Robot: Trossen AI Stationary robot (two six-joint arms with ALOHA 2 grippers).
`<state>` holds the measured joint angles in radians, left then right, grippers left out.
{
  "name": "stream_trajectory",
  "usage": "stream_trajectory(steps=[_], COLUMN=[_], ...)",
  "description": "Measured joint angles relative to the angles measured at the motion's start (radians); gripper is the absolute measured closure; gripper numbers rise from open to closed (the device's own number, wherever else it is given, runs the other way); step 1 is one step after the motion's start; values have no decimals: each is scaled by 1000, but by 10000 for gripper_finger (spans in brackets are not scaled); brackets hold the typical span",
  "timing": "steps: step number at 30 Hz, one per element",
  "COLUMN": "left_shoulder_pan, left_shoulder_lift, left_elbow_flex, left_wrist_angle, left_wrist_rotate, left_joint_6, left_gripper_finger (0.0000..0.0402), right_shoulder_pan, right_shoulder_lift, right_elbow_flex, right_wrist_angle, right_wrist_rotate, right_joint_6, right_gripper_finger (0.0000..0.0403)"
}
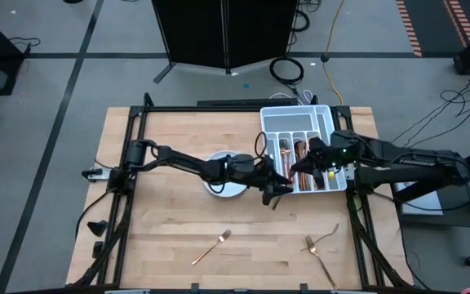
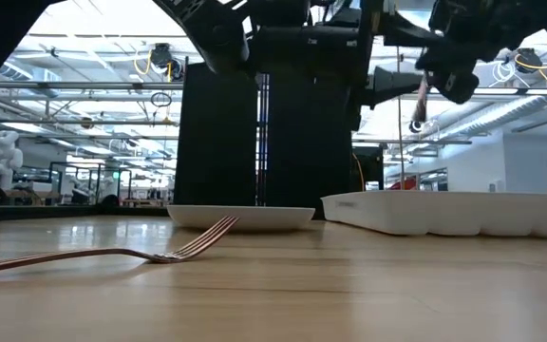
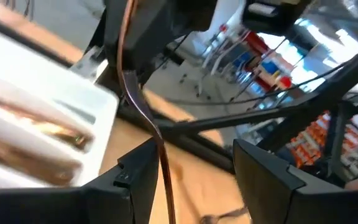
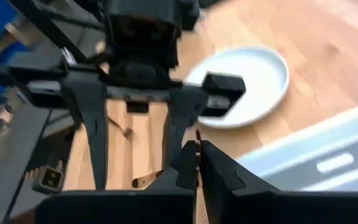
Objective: Sort silverware
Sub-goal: Put the fork in the silverware tray
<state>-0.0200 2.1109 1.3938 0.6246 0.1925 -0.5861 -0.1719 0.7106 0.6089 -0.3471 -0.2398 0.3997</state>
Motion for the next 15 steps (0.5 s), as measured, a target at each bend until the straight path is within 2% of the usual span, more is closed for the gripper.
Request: stream_trajectory(steps=[4,7,11,15], left_shoulder_pan=[1,2,5,7], left_shoulder_lift=[0,0,0,0], left_elbow_flex=[23,30,30,29], left_wrist_angle=[-108,-145,-144,-146], left_wrist_rotate=[-1,-5,-6,-10], left_joint_6=[0,0,1,33], left_gripper_finger=[207,232,291,382], right_shoulder_pan=[0,0,0,0], right_shoulder_lift=[21,24,24,24], right_elbow_flex=[2,2,2,2], right_wrist_angle=[-17,-24,-8,-11], right_wrist_rotate=[-3,-3,-2,0], right_joint_6=[-2,-8,-11,2], right_gripper_finger=[403,403,403,398])
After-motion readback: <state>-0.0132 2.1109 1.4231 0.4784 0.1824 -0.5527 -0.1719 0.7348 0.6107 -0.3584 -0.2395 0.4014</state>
